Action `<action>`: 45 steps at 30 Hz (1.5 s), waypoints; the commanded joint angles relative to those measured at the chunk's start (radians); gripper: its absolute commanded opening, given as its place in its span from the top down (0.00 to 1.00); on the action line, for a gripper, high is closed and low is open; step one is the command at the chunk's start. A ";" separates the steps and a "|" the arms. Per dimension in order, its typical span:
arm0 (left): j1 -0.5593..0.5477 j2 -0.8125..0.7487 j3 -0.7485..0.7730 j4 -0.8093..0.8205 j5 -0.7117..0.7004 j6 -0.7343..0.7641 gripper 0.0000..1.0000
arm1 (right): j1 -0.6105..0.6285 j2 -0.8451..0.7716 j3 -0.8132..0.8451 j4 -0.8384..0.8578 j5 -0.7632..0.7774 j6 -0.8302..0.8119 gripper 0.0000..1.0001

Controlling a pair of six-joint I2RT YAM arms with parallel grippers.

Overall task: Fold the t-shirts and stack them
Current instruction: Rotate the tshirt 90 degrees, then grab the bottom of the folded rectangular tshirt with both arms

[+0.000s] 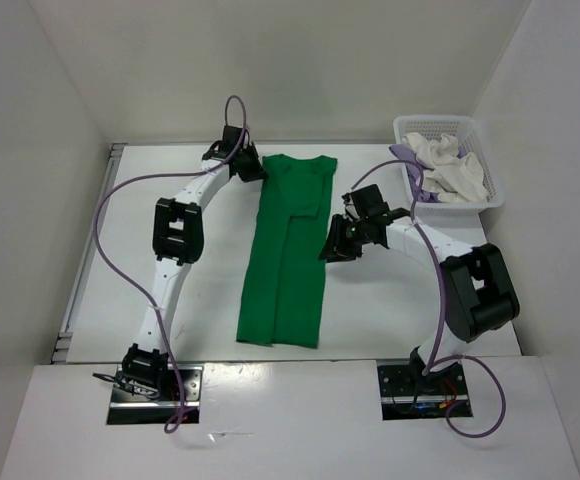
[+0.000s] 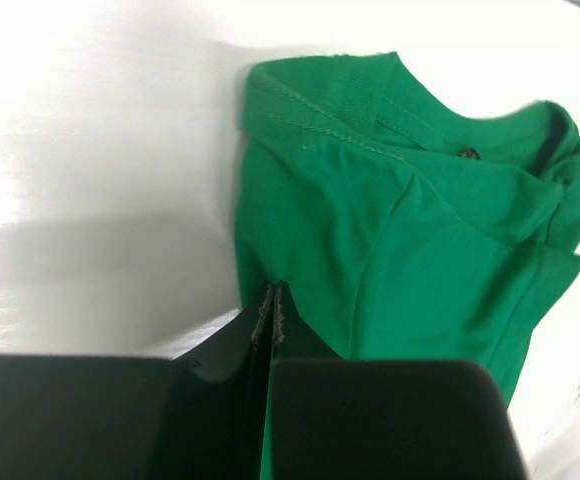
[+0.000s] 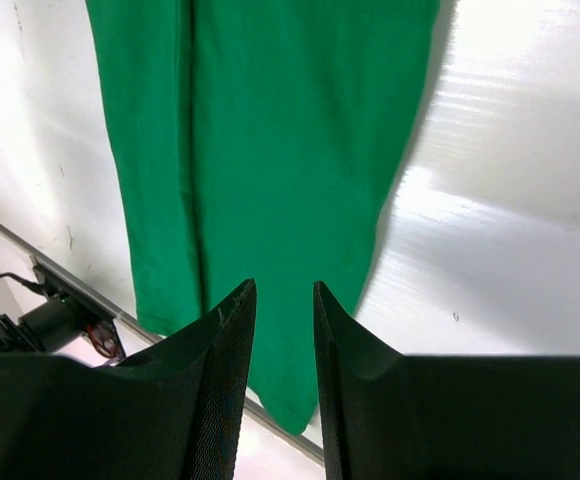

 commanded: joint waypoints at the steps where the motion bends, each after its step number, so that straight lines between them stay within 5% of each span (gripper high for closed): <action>1: 0.019 -0.036 0.037 0.011 -0.097 -0.059 1.00 | -0.011 0.004 0.044 0.006 -0.022 -0.020 0.65; 8: 0.088 -0.069 -0.012 0.035 -0.090 -0.124 0.98 | -0.011 0.024 0.035 0.006 -0.022 -0.042 0.65; 9: 0.088 -0.069 -0.026 0.075 -0.055 -0.124 0.78 | -0.011 0.024 0.026 0.006 -0.033 -0.042 0.65; 12: 0.088 -0.108 -0.065 0.095 0.017 -0.096 0.42 | -0.011 0.003 0.006 0.006 -0.044 -0.051 0.65; 16: 0.088 -0.300 -0.292 0.132 0.008 -0.050 0.22 | -0.011 -0.050 -0.042 0.016 -0.006 -0.007 0.65; 19: 0.088 -0.522 -0.772 0.230 -0.001 -0.020 0.02 | -0.011 -0.112 -0.155 0.046 0.008 0.082 0.65; 21: 0.088 -0.668 -0.951 0.242 0.053 -0.019 0.02 | 0.010 -0.141 -0.194 0.078 0.008 0.125 0.65; 22: 0.088 -0.717 -1.043 0.253 0.074 -0.029 0.11 | 0.027 -0.156 -0.211 0.089 0.008 0.145 0.65; 23: 0.068 -0.768 -1.132 0.264 0.085 -0.038 0.30 | 0.047 -0.193 -0.237 0.098 0.033 0.180 0.66; 24: 0.051 -0.867 -1.273 0.255 0.073 -0.038 0.65 | 0.093 -0.213 -0.237 0.098 0.048 0.199 0.69; 26: -0.004 -1.008 -1.378 0.187 0.060 -0.047 0.82 | 0.140 -0.268 -0.248 0.098 0.102 0.240 0.72; 28: -0.056 -1.140 -1.508 0.112 0.071 -0.081 0.84 | 0.203 -0.314 -0.257 0.080 0.167 0.265 0.95; 30: -0.088 -1.223 -1.579 0.037 0.080 -0.122 0.84 | 0.248 -0.338 -0.271 0.071 0.203 0.323 0.98; 38: -0.124 -1.526 -1.833 -0.031 0.218 -0.245 0.78 | 0.283 -0.399 -0.398 0.151 0.139 0.450 0.64; 41: -0.124 -1.604 -1.894 -0.031 0.257 -0.259 0.76 | 0.283 -0.462 -0.422 0.141 0.165 0.481 0.32; 45: -0.124 -1.716 -2.001 0.020 0.277 -0.340 0.74 | 0.283 -0.502 -0.455 0.123 0.188 0.533 0.30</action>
